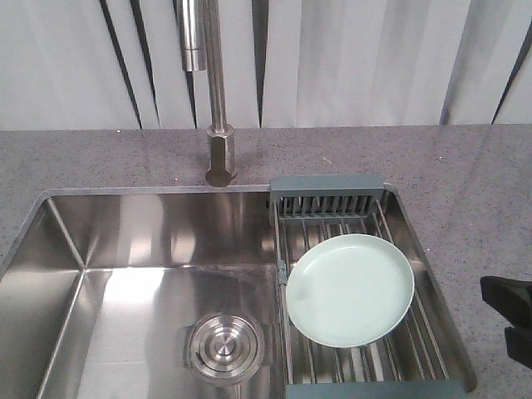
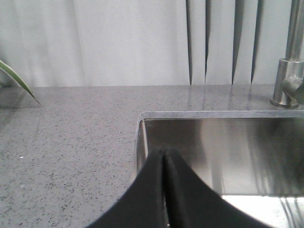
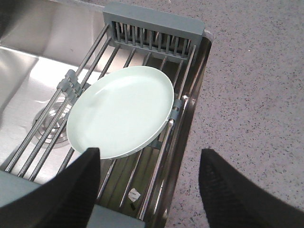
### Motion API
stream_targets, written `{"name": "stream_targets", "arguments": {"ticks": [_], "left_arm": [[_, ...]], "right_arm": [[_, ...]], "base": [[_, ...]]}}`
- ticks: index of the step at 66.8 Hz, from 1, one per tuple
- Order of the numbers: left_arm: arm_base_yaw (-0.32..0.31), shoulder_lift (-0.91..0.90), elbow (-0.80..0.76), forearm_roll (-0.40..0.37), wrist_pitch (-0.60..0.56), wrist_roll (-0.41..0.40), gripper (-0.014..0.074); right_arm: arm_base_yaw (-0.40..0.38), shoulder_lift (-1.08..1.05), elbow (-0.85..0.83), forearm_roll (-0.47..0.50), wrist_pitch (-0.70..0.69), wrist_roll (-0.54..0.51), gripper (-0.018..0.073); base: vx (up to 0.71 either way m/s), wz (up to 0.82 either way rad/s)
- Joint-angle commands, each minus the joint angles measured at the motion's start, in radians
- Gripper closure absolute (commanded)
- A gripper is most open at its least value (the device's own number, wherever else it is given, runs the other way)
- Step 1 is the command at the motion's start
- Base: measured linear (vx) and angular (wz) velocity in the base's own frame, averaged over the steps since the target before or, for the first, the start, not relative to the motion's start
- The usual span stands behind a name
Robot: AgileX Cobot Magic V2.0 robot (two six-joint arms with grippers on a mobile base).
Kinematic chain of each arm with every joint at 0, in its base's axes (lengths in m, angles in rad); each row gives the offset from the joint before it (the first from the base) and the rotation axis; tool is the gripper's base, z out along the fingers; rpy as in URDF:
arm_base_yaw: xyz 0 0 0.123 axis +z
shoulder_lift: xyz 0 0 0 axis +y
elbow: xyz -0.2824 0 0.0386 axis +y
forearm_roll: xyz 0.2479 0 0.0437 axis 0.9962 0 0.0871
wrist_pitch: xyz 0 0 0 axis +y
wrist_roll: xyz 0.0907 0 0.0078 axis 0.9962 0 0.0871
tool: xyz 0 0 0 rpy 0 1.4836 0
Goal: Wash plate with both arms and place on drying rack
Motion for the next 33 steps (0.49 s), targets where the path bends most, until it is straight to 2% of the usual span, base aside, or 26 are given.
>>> {"name": "stream_targets", "arguments": {"ticks": [1, 9, 20, 33], "left_arm": [[0.010, -0.020, -0.024, -0.012, -0.087, -0.009, 0.0603], [0.007, -0.020, -0.024, -0.012, -0.122, -0.009, 0.0603], [0.004, -0.020, -0.024, -0.009, -0.254, -0.008, 0.0603], [0.004, -0.020, -0.024, -0.004, -0.206, -0.008, 0.0603]], "right_arm": [[-0.005, -0.001, -0.024, 0.001, -0.055, -0.006, 0.0125], [-0.005, -0.001, -0.024, 0.001, -0.050, -0.006, 0.0125], [-0.005, -0.001, -0.024, 0.001, -0.049, -0.006, 0.0125], [-0.005, -0.001, -0.024, 0.001, -0.049, -0.006, 0.0125]], "base": [[0.00, 0.00], [0.00, 0.00], [0.00, 0.00], [0.00, 0.00]]}}
